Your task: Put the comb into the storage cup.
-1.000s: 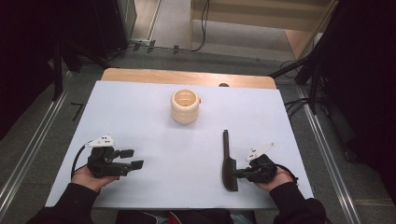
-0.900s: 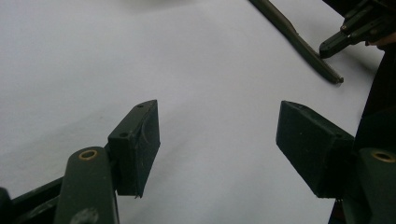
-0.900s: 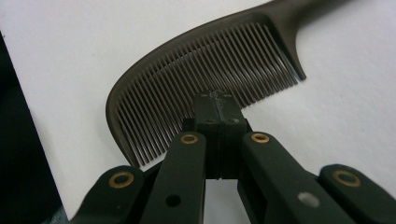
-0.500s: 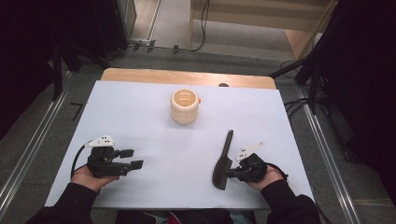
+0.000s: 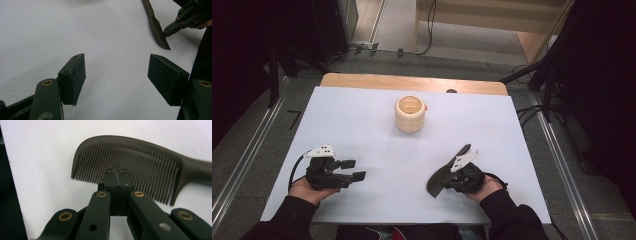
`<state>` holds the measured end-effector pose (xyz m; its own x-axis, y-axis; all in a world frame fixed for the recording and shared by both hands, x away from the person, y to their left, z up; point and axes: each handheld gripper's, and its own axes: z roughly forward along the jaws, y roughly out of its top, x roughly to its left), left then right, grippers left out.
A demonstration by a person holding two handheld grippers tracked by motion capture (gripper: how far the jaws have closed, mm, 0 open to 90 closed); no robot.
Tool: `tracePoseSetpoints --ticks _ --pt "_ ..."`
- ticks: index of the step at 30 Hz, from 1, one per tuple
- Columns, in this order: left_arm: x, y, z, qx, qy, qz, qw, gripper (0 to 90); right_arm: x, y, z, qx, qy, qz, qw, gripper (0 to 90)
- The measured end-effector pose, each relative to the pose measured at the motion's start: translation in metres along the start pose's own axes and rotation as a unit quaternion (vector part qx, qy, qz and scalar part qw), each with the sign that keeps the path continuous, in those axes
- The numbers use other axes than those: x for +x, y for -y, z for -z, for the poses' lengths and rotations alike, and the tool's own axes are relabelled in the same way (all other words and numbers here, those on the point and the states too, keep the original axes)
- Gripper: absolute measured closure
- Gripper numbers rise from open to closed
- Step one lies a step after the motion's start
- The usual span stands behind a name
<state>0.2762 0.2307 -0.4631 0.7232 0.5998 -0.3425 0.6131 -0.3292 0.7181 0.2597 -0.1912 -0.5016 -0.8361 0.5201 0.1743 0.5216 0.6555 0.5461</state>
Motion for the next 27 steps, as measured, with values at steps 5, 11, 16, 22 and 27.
tracePoseSetpoints --ticks 5,11,16,22,27 --pt "0.0 0.0 0.0 0.0 0.0 0.0 1.0 30.9 -0.001 -0.009 -0.006 -0.003 -0.004 -0.006 1.0 87.9" --pt "0.0 0.0 -0.001 0.001 -0.001 0.0 1.0 31.0 -0.001 -0.019 -0.013 -0.008 -0.004 -0.016 0.9998 88.0" --pt "0.0 0.0 -0.002 0.003 0.001 -0.001 1.0 31.0 -0.004 -0.029 -0.019 -0.011 -0.004 -0.013 0.9998 88.0" --pt "0.0 0.0 -0.002 0.003 0.0 0.001 1.0 31.0 -0.006 -0.038 -0.026 -0.016 -0.002 -0.013 0.9998 88.0" --pt "0.0 -0.001 -0.002 0.003 0.001 -0.001 1.0 32.0 -0.006 -0.047 -0.032 -0.022 0.005 -0.025 0.9994 88.0"
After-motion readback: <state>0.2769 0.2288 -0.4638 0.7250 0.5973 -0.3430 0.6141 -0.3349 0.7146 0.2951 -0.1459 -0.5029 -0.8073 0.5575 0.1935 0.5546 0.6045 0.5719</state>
